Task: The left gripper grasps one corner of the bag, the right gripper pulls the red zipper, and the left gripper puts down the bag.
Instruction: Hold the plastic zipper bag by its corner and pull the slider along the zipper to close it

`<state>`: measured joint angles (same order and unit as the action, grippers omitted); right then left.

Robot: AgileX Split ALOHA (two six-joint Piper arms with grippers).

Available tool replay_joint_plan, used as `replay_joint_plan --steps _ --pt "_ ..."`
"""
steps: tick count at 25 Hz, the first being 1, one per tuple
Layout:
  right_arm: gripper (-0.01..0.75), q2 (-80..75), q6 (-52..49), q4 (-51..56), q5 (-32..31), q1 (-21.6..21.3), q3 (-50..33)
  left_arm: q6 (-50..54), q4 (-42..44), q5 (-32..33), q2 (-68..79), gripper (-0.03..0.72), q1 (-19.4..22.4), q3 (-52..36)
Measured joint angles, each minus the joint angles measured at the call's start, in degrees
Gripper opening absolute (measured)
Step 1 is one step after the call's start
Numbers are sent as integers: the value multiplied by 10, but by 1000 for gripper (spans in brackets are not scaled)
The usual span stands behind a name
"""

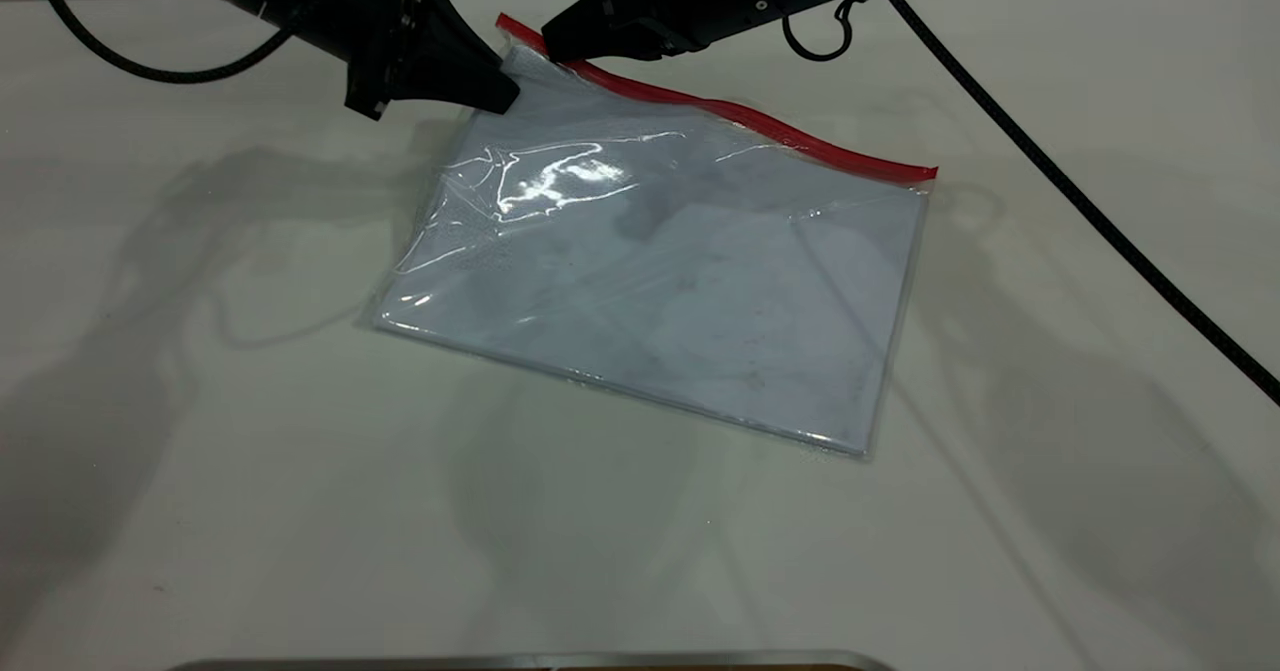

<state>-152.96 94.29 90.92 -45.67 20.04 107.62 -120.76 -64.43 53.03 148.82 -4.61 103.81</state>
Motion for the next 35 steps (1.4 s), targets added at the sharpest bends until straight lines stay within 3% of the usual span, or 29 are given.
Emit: replay_joint_plan --steps 27,35 --pt "61 1 13 10 -12 -22 2 -2 -25 4 -36 77 12 0" --pt "60 -1 17 -26 18 -38 4 -2 -68 19 -61 77 16 0"
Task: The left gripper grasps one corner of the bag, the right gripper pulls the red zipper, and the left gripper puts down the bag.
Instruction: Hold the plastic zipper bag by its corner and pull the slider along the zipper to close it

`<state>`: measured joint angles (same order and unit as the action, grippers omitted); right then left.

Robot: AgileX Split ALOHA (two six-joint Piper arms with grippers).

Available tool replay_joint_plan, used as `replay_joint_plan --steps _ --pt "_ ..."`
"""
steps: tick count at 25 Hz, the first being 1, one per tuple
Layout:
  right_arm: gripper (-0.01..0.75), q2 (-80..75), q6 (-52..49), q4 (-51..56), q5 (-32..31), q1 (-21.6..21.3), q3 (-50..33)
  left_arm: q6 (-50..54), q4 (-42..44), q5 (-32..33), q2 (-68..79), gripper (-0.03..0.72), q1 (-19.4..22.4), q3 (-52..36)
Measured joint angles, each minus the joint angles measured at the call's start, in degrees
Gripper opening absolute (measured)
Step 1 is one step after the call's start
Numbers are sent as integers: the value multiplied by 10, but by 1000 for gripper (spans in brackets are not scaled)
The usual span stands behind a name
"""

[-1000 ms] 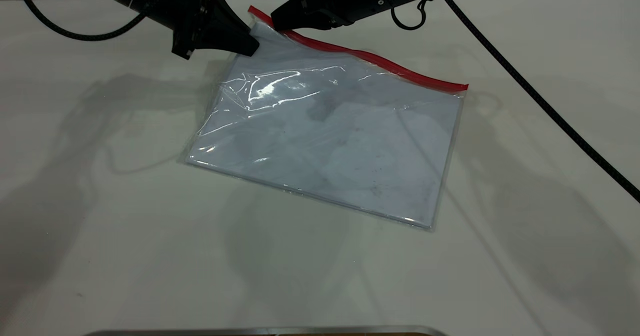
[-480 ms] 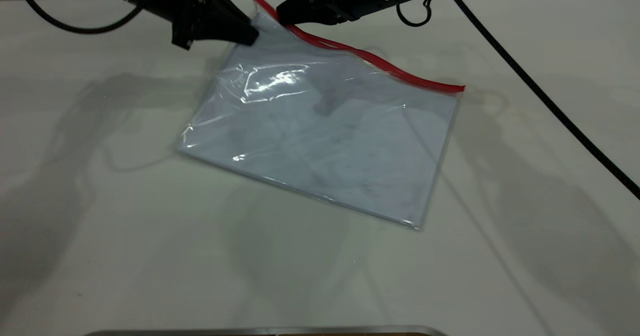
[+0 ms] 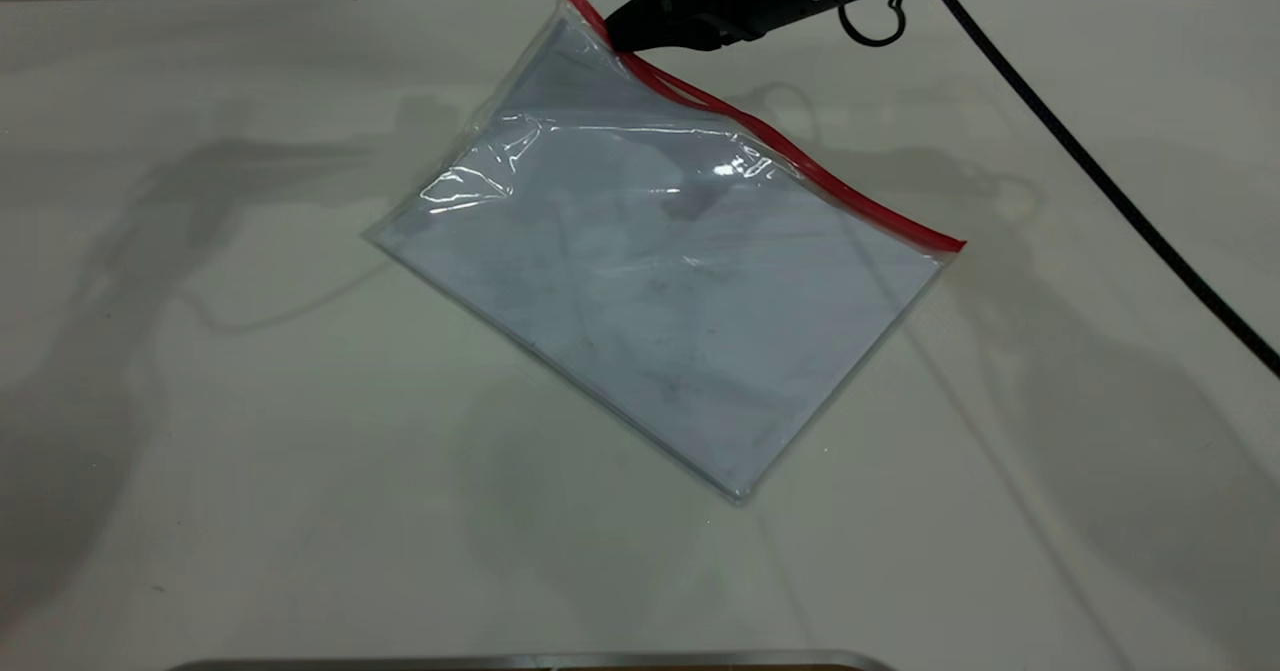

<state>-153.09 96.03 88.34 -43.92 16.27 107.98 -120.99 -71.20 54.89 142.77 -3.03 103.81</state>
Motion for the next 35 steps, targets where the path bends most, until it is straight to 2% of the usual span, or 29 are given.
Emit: replay_joint_plan --steps 5,11,14,20,23,26,31,35 --pt "60 0 0 -5 -6 -3 0 -1 -21 -4 -2 77 3 0" --pt "60 0 0 -9 -73 -3 0 10 -22 -20 17 93 5 0" --pt "60 3 0 -10 -87 -3 0 53 -22 -21 22 157 5 0" --pt "60 16 5 -5 -90 -3 0 134 -22 -15 24 418 4 0" --pt "60 20 7 -1 -93 -3 0 145 -22 -10 24 512 0 0" --pt "60 21 9 0 -93 -3 0 153 -12 -7 24 546 -7 0" --pt "60 21 10 0 -93 -3 0 199 20 20 24 551 -10 0" --pt "60 23 10 0 -99 -3 4 213 48 17 30 551 -19 0"
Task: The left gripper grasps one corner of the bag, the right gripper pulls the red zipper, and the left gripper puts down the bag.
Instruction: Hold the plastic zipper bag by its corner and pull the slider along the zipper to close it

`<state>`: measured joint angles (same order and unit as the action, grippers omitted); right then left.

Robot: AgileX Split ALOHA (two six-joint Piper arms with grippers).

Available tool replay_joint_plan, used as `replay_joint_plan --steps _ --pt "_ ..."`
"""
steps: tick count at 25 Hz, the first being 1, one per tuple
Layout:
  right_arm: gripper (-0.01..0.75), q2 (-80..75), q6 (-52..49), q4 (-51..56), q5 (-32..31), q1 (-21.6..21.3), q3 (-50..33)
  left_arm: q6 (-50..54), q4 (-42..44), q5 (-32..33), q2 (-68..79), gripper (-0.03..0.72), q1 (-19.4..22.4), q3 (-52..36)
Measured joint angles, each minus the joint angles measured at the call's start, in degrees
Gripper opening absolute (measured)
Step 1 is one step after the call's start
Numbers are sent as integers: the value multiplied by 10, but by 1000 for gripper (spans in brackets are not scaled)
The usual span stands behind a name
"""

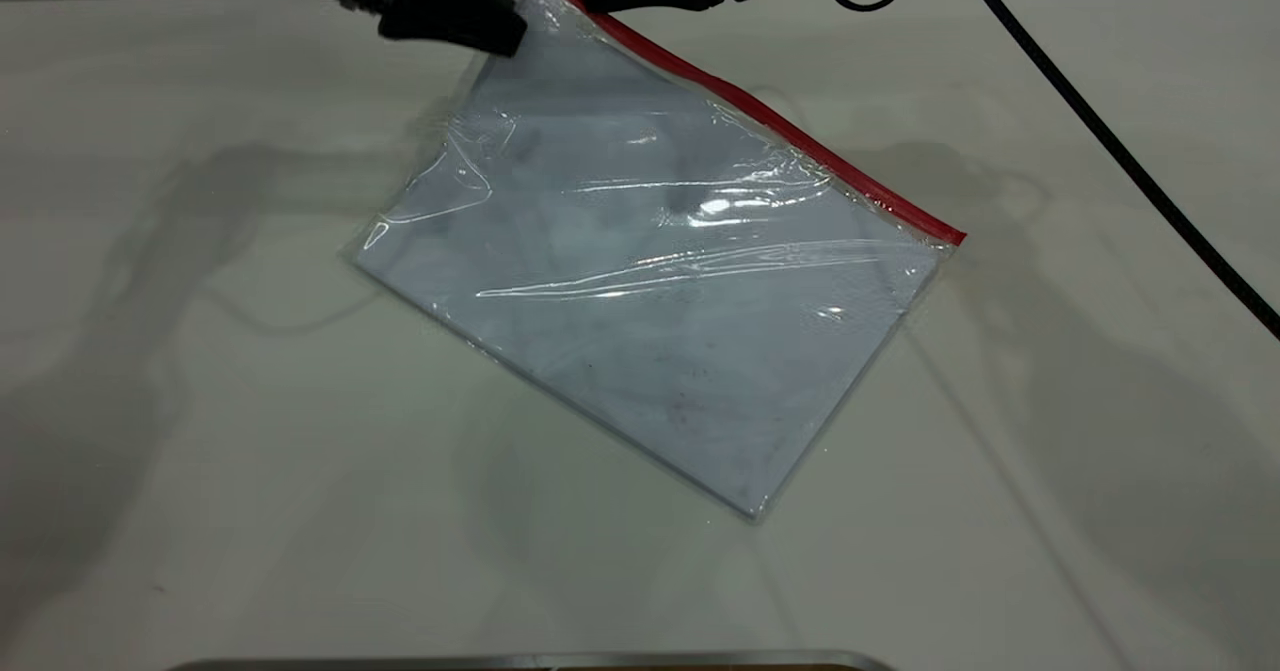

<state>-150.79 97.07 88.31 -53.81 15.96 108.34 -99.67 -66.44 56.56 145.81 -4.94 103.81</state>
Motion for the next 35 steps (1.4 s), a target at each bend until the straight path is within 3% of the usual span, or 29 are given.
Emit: replay_joint_plan --steps 4,7,13,15,35 --pt "60 0 0 -2 -8 0 10 -17 -2 -26 15 530 -20 0" --pt "60 1 0 -10 -10 0 12 -56 -3 -43 16 456 -29 0" --pt "60 1 -2 -29 -12 0 14 -107 -3 -49 11 129 -26 0" --pt "60 1 -2 -29 -12 0 15 -110 2 -49 6 56 -25 0" --pt "64 2 -2 -20 -10 -6 21 -185 -39 -61 -22 50 -19 0"
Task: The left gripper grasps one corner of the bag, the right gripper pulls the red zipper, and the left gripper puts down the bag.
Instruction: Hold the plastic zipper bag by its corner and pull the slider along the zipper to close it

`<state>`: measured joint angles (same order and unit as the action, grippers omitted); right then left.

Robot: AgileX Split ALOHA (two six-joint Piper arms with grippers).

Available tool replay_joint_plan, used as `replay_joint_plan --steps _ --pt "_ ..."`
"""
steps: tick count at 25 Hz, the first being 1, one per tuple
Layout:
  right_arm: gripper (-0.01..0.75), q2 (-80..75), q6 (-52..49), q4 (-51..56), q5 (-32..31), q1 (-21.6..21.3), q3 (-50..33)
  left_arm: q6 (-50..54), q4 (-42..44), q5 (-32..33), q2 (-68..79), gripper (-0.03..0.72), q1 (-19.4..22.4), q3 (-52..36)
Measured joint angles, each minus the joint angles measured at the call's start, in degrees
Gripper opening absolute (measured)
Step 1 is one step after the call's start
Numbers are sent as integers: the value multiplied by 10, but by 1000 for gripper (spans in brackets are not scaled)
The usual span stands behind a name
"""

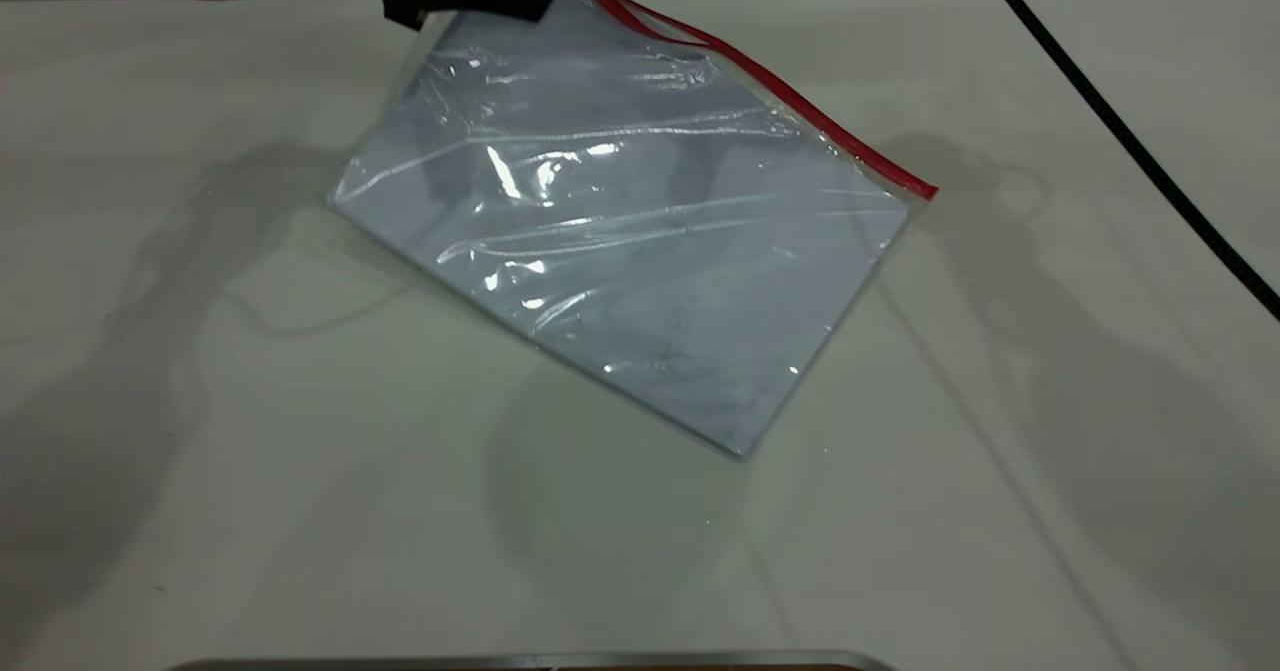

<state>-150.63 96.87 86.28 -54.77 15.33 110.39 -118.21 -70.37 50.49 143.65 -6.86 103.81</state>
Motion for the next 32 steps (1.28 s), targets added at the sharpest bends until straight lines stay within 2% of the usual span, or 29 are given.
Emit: replay_joint_plan --steps 6,15,19,25,29,32 --pt "64 0 -3 -14 0 -12 0 -1 -39 31 -15 50 15 0" --pt "62 -11 -11 -66 50 -38 -2 -3 -99 81 -43 50 27 0" --pt "63 -11 -13 -64 39 -40 -2 0 -83 78 -43 50 28 0" --pt "78 1 -13 -57 -25 -41 -1 51 0 50 -22 50 26 0" --pt "136 2 -13 -53 -28 -41 0 44 21 40 4 50 19 0" --pt "237 2 -13 -53 -12 -39 0 40 23 40 7 50 14 0"
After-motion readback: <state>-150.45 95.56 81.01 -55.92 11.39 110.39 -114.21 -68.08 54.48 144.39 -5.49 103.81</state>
